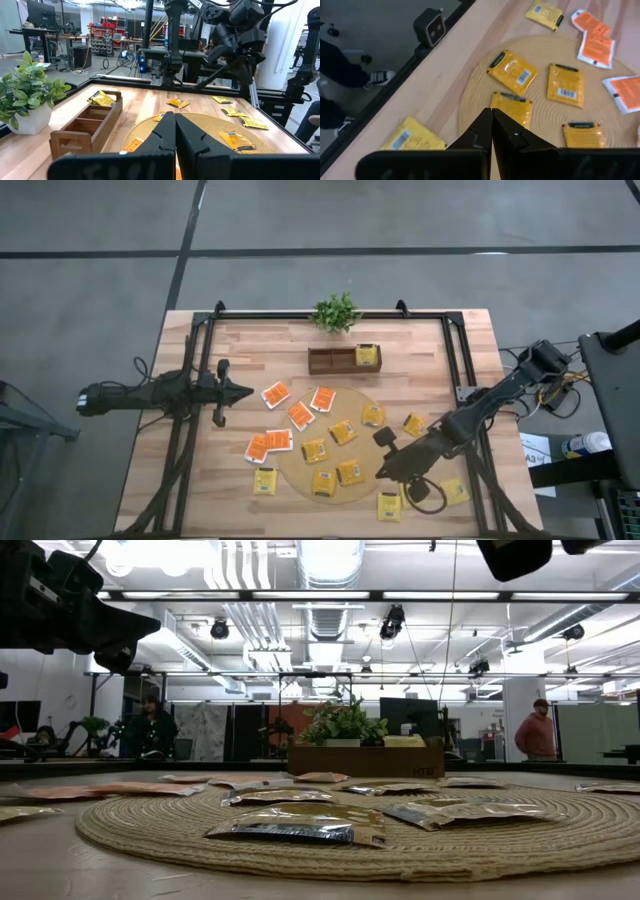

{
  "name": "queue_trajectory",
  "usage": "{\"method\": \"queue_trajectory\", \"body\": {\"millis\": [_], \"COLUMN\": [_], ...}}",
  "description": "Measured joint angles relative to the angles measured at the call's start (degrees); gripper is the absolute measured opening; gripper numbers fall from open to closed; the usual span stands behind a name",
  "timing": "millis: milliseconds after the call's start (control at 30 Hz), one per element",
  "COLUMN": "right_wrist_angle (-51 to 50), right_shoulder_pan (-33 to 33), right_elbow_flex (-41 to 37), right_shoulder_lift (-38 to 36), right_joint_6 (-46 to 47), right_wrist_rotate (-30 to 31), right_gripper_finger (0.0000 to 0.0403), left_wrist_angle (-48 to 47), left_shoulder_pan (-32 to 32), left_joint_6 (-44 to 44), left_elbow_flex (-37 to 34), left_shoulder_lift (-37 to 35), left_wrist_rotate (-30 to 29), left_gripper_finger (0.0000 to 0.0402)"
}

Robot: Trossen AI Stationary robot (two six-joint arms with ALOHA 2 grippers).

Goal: Pick & Place Tea
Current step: Put the yellow tea bag into the right section of the wooden organizer

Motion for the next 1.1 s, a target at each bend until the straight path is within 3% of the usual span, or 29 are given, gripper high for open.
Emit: {"method": "queue_trajectory", "body": {"millis": [333, 567, 800, 1100], "right_wrist_angle": [-0.1, -2.6, -6.6, -12.4], "right_shoulder_pan": [-0.7, -1.7, -3.0, -1.8], "right_elbow_flex": [3.5, 5.4, 7.3, 10.6], "right_shoulder_lift": [3.4, 5.8, 7.4, 7.0], "right_joint_6": [11.3, 19.5, 21.5, 19.3], "right_wrist_rotate": [1.7, 1.2, 0.2, -3.9], "right_gripper_finger": [0.0018, 0.0086, 0.0160, 0.0187], "left_wrist_angle": [0.0, 0.0, 0.0, 0.0], "left_shoulder_pan": [0.0, 0.0, 0.0, 0.0], "left_joint_6": [0.0, 0.0, 0.0, 0.0], "left_elbow_flex": [0.0, 0.0, 0.0, 0.0], "left_shoulder_lift": [0.0, 0.0, 0.2, 0.2], "left_wrist_rotate": [0.0, 0.0, 0.0, 0.0], "left_gripper_finger": [0.0000, 0.0000, 0.0000, 0.0000]}}
